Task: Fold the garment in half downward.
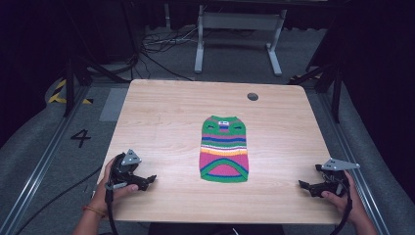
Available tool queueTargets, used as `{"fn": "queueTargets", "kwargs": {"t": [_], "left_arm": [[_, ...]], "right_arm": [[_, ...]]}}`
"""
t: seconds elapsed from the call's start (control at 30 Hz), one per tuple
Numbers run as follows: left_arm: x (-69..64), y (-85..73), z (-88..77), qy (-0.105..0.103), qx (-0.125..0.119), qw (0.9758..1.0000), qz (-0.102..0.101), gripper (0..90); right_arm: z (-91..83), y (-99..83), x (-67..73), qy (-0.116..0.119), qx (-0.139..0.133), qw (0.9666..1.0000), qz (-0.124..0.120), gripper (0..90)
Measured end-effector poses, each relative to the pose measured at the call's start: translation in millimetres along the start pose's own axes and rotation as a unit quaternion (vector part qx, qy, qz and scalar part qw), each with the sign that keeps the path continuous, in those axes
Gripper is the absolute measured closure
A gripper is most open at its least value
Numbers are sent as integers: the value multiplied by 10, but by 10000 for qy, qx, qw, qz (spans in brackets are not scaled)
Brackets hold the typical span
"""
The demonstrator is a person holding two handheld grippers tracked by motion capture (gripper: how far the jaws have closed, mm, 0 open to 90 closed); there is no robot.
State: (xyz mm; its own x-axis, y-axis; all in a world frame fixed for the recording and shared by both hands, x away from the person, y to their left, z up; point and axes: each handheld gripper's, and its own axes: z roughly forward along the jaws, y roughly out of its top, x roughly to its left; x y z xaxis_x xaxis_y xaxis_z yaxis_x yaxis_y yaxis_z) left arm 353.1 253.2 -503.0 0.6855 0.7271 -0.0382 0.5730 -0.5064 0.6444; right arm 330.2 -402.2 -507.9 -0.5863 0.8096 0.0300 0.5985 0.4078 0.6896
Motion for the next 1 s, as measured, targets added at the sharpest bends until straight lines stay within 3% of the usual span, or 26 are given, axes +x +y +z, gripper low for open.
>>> {"fn": "queueTargets", "kwargs": {"t": [0.47,0.57,0.63,0.73,0.83,0.9,1.0], "left_arm": [[-7,-6,-12,35,8,10000,-29,25],[36,13,-42,164,-46,9998,-140,122],[82,36,-61,213,-8,9997,-71,209],[149,78,-91,137,-13,9999,-45,204],[207,177,-101,194,34,9998,51,217],[235,221,-104,195,14,9998,99,232],[282,417,-80,160,-85,9997,162,247]], "right_arm": [[6,5,-1,-21,-3,10000,16,3],[12,15,-13,-28,5,10000,33,6],[17,37,-41,-81,-16,9999,92,73],[12,87,-82,-105,-26,9999,84,200],[52,194,-85,-102,116,9997,-163,239],[72,228,-83,-60,150,9997,-188,247],[179,457,-36,131,167,9991,-377,284]]}}
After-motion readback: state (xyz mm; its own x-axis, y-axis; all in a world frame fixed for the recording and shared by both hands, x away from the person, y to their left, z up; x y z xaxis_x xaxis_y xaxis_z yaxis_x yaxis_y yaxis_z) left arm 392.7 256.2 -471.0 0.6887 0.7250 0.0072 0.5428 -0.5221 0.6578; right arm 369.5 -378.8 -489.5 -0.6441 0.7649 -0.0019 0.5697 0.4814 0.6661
